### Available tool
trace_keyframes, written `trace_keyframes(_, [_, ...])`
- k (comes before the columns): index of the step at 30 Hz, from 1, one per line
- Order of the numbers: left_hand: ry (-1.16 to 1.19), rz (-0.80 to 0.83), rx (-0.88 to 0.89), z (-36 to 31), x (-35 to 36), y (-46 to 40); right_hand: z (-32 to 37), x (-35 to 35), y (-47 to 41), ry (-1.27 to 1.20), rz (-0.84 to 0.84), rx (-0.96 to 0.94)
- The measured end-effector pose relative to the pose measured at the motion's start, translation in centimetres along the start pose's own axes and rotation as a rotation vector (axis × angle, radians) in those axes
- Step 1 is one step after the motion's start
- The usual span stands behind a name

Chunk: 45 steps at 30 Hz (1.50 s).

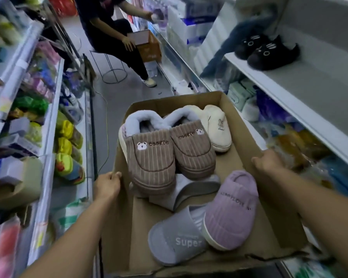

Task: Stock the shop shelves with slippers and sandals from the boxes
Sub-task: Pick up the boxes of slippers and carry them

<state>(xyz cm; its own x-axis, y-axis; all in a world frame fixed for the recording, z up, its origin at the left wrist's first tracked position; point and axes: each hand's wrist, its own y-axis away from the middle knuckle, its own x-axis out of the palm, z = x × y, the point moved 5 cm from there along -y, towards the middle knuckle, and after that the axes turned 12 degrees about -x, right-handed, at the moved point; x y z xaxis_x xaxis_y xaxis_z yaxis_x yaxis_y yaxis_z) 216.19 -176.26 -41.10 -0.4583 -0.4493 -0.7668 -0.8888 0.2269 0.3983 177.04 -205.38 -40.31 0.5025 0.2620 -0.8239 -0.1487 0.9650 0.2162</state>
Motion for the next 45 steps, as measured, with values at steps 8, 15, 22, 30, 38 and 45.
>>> trace_keyframes(8, [0.081, 0.036, -0.062, -7.4, 7.6, -12.6, 3.4, 6.4, -14.8, -0.016, 0.03, 0.011])
trace_keyframes(15, [0.059, 0.052, -0.095, -11.3, 16.5, -24.7, 4.8, 14.6, -27.3, -0.018, 0.062, 0.023])
trace_keyframes(22, [0.081, 0.002, -0.179, -12.9, 23.2, -32.1, 4.1, 20.5, -36.3, 0.019, 0.058, 0.027])
trace_keyframes(30, [0.129, -0.011, -0.225, -13.2, 28.4, -34.2, 2.4, 22.2, -41.2, -0.01, 0.038, 0.045])
trace_keyframes(38, [0.054, -0.001, -0.206, -13.5, 28.3, -34.2, 2.7, 22.6, -41.2, 0.015, 0.095, 0.054])
trace_keyframes(45, [0.056, 0.308, -0.263, -14.2, 28.3, -33.2, 3.9, 20.8, -39.3, 0.173, 0.198, 0.017])
